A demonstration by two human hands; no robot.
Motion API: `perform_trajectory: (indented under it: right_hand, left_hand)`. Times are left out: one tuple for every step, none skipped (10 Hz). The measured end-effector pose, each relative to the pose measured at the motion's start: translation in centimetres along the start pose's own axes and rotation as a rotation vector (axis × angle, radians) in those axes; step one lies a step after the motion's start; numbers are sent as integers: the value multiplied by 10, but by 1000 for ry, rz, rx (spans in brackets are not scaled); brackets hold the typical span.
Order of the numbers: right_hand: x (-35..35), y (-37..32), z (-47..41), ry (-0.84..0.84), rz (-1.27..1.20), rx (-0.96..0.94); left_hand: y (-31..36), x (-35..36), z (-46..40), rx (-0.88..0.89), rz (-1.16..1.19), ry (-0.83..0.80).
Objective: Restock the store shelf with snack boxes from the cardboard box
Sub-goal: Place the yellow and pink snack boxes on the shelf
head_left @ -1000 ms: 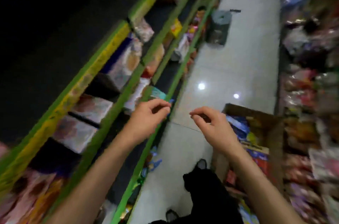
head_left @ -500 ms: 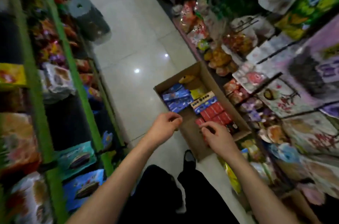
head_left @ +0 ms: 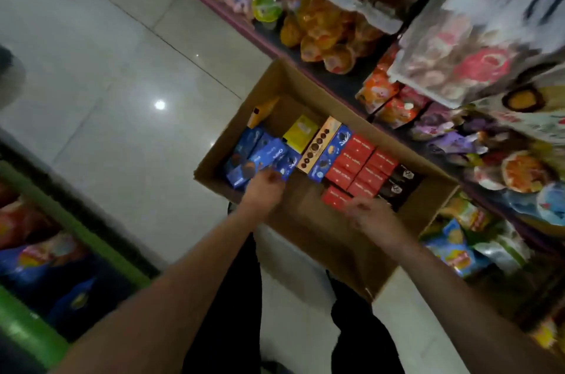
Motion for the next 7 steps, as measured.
perform_trajectory:
  right_hand:
    - [29,0,-88,33,-117,63]
    - [60,-11,-165,4,-171,76]
    - [78,-27,-239,48,-103,68]
    - [83,-43,-290,111,-138,89]
    - [88,-45,-333,178,-119,162]
    - [96,-53,-358,253,-369,300]
    - [108,-53,-387,-249,956,271]
  left_hand:
    - [-17,-32,-93,30,-362,24]
    - [-15,-57,-160,76,-613,66]
    - [0,-70,-220,213,-894,98]
    - [8,-65,-263,279,-1018,46]
    - [3,-51,-290,266,-1073,35]
    - [9,-38,-305,276,-1123,115]
    - [4,-32,-321,268,-1021,115]
Point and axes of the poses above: each hand's wrist, its own z-axis away from the middle knuckle, its own x-axis out of the palm, y = z × x, the point moved 3 cm from there along -z, towards the middle knuckle, and after that the axes turned 8 degrees about -y, right-handed, at the moved point
